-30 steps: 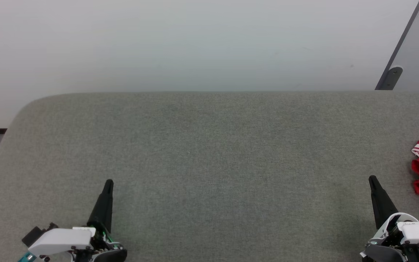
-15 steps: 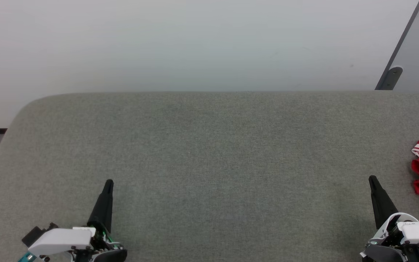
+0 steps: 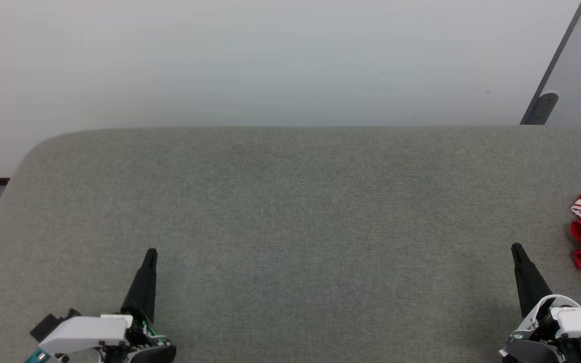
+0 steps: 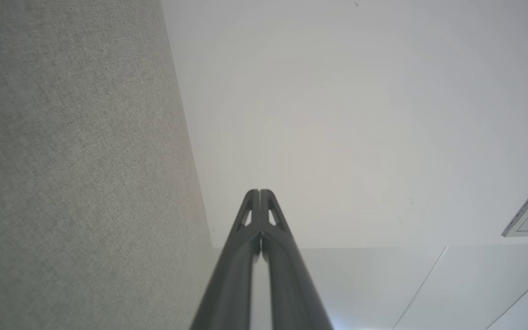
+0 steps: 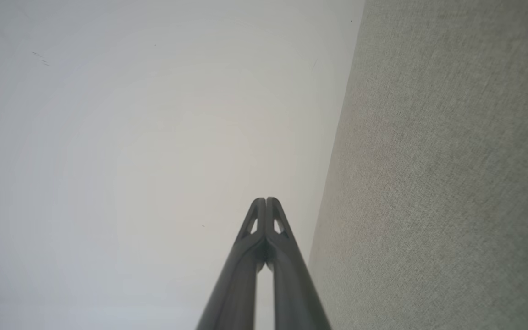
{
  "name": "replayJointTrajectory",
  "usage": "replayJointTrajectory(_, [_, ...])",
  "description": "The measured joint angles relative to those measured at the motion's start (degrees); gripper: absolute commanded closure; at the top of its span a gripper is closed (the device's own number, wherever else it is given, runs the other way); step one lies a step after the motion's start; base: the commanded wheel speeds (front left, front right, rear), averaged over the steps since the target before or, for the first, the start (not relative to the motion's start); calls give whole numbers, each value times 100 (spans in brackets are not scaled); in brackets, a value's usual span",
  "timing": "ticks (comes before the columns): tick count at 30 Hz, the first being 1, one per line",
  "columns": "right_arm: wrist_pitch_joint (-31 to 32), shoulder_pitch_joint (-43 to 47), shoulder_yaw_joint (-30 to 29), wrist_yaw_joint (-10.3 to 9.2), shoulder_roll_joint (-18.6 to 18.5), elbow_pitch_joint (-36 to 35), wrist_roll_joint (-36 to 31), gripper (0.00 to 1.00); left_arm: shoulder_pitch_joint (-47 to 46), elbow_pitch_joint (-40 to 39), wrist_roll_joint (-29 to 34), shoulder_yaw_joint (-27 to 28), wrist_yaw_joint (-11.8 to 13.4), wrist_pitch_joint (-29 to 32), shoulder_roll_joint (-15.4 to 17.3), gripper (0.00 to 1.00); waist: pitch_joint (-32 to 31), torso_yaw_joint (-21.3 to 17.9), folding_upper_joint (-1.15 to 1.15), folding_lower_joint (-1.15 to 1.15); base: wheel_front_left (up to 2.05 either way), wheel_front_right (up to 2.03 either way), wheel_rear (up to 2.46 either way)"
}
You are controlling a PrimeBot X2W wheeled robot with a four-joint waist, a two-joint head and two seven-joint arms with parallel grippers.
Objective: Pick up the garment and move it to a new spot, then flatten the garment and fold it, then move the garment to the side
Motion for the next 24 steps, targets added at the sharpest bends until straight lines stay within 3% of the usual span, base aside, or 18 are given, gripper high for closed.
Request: replayJointTrajectory(24, [0,0,0,-1,0,0,0,100,-1,0,1,2,-1,1,-2,100,0,0,0,0,0,0,0])
